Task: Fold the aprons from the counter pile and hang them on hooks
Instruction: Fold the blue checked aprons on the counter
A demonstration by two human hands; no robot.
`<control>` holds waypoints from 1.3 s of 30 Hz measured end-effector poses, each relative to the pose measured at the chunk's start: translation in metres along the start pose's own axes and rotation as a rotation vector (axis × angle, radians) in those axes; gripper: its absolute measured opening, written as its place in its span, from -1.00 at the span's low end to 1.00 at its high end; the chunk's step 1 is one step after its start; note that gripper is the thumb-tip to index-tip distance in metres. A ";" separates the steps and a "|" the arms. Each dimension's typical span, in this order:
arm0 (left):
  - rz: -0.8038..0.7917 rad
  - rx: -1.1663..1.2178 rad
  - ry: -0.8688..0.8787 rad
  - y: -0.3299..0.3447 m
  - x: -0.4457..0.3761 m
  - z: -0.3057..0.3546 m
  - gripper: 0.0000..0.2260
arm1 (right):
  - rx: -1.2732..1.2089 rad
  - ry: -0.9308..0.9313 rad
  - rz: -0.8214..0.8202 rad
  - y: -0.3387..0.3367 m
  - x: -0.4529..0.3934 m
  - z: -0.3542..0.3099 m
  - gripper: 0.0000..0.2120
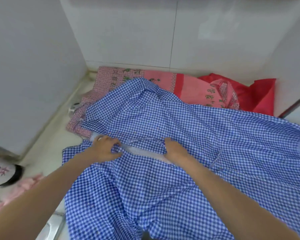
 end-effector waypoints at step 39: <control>0.105 -0.550 0.360 0.112 0.197 -0.049 -0.01 | 0.045 -0.505 -0.022 0.140 0.105 -0.141 -0.73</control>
Point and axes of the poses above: each hand's wrist, its own x-axis away from the middle knuckle, its own y-axis out of the palm, z = x × y, the point moved 1 cm from there along -x, towards the middle knuckle, and after that the axes turned 6 degrees about -y, right-handed, at the moved point
